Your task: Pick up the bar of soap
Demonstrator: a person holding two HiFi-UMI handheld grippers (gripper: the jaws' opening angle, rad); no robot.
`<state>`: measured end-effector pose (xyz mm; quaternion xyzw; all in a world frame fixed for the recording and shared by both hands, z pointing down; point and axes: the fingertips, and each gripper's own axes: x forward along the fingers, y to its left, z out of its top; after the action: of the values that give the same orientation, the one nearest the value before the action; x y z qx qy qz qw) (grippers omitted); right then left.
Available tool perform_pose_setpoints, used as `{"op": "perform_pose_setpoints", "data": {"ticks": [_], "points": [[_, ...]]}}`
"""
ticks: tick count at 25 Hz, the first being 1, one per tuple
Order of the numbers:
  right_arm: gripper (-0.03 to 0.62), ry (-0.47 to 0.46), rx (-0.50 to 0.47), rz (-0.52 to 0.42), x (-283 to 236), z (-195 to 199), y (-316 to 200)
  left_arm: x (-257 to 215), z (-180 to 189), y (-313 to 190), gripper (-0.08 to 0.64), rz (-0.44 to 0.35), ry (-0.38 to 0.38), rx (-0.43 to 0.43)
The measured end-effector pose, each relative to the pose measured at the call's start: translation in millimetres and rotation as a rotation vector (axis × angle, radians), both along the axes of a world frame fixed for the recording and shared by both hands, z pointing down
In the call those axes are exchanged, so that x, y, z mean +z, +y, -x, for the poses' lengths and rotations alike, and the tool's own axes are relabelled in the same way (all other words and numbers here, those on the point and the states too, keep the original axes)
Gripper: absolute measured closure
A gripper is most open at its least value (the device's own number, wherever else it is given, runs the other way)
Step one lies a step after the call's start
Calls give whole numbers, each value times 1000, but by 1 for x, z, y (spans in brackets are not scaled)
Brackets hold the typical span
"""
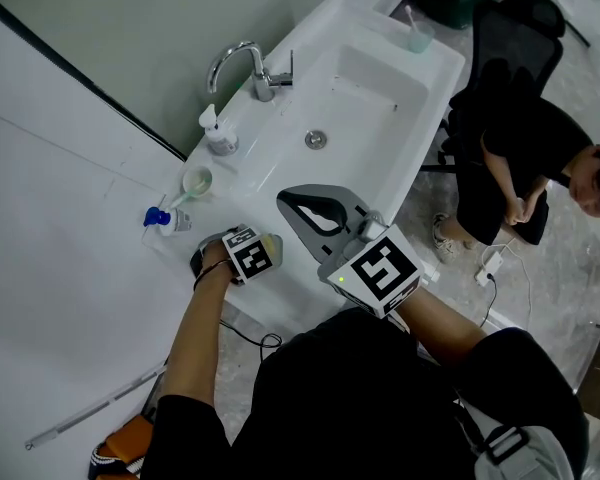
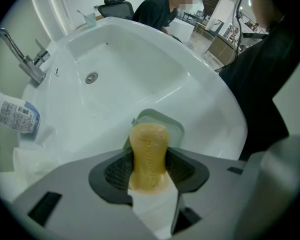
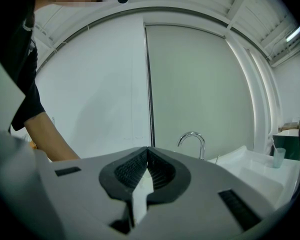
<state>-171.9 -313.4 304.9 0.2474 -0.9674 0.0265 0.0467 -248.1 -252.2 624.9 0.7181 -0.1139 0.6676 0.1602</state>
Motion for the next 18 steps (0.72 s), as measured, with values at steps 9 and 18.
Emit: {"op": "perform_pose_setpoints", "data": {"ticks": [9, 18], "points": [[584, -19, 15, -25, -8, -5, -2, 1, -1, 6, 354, -42, 57, -23], [584, -21, 15, -48, -18, -12, 2, -11, -1, 15, 354, -94, 181, -141]]}}
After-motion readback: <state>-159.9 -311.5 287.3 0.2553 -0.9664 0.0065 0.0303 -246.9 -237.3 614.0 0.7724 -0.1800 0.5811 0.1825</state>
